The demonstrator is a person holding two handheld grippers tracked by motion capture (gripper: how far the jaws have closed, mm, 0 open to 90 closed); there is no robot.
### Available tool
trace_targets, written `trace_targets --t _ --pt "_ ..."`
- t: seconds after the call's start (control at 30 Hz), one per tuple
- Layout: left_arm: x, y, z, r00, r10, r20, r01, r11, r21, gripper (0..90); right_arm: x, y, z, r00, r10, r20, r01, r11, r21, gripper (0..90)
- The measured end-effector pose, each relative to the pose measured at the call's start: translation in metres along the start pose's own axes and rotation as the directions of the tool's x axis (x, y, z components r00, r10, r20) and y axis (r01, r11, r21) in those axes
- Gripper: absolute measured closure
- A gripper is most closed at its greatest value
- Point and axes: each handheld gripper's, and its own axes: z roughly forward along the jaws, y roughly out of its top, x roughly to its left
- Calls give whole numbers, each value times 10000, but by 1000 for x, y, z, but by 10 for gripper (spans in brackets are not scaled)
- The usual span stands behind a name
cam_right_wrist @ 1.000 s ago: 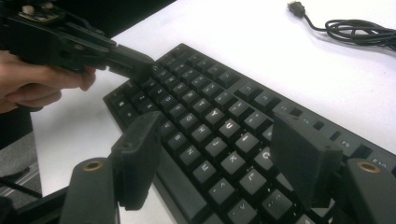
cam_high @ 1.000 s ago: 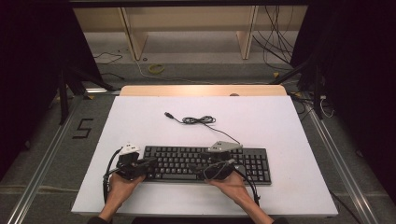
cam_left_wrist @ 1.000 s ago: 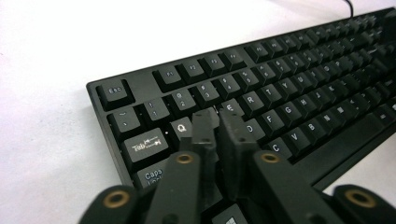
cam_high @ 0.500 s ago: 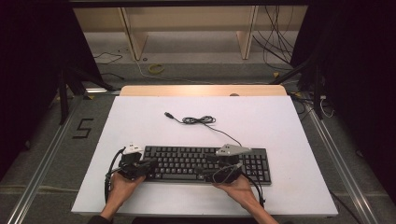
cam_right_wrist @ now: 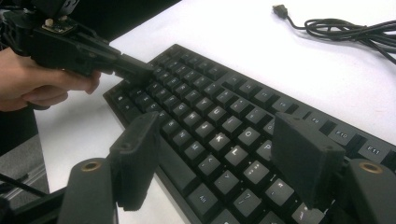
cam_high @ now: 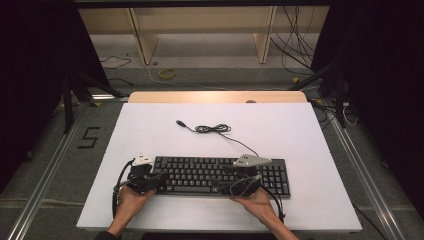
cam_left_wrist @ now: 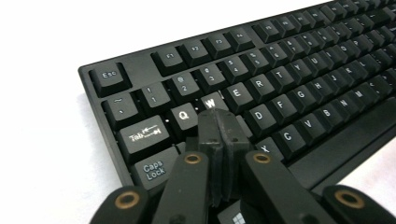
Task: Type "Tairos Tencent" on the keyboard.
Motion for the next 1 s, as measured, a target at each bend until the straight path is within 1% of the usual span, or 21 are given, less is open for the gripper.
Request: trace_targets --t 0.07,0.1,0.13,0.2,0.27,0.33,0.4,0.47,0.53,0.6,0.63,0.7,0.87,1.0 --pt "-2 0 -2 10000 91 -17 -91 9999 -104 847 0 0 0 10000 0 -1 0 10000 -9 338" --pt "-3 0 -2 10000 73 -32 -73 9999 -100 837 0 0 0 10000 -3 6 3 10000 -17 338" --pt "-3 0 -3 9999 140 -82 -141 9999 -85 815 -1 0 0 10000 6 2 -6 10000 -25 338" --pt "-3 -1 -3 9999 120 -19 -120 9998 -149 783 -1 1 0 10000 59 17 -59 10000 -47 338" --pt "-5 -1 -5 10000 7 -41 -8 9995 -300 741 -1 2 0 10000 87 -13 -87 10000 -49 339" --pt "-5 -1 -8 10000 36 -39 -38 9991 -429 721 0 3 2 10000 73 -8 -73 10000 -58 345" --pt "-4 -2 -11 10000 -33 -75 29 9986 -528 687 0 4 3 10000 56 23 -56 10000 -28 363" --pt "-4 -2 -13 9999 -165 1 165 9973 -720 652 0 5 5 10000 72 61 -72 10000 -6 389" --pt "-3 -3 -15 9994 -324 111 332 9961 -813 604 -1 7 7 9998 99 149 -99 9999 59 443" --pt "-3 -3 -16 9993 -325 184 339 9958 -855 557 -1 8 10 9997 132 213 -135 9998 131 491" --pt "-2 -4 -16 9989 -354 298 380 9950 -923 542 -1 9 11 9996 139 227 -143 9997 174 529" --pt "-2 -4 -17 9980 -405 483 451 9941 -987 505 -2 10 14 9995 157 288 -165 9995 273 575" --pt "-5 -5 -19 9972 -364 647 440 9918 -1201 416 -4 11 22 9988 229 430 -250 9985 486 708" --pt "-7 -5 -21 9967 -262 771 366 9900 -1362 387 -4 13 28 9988 171 468 -200 9979 620 768"
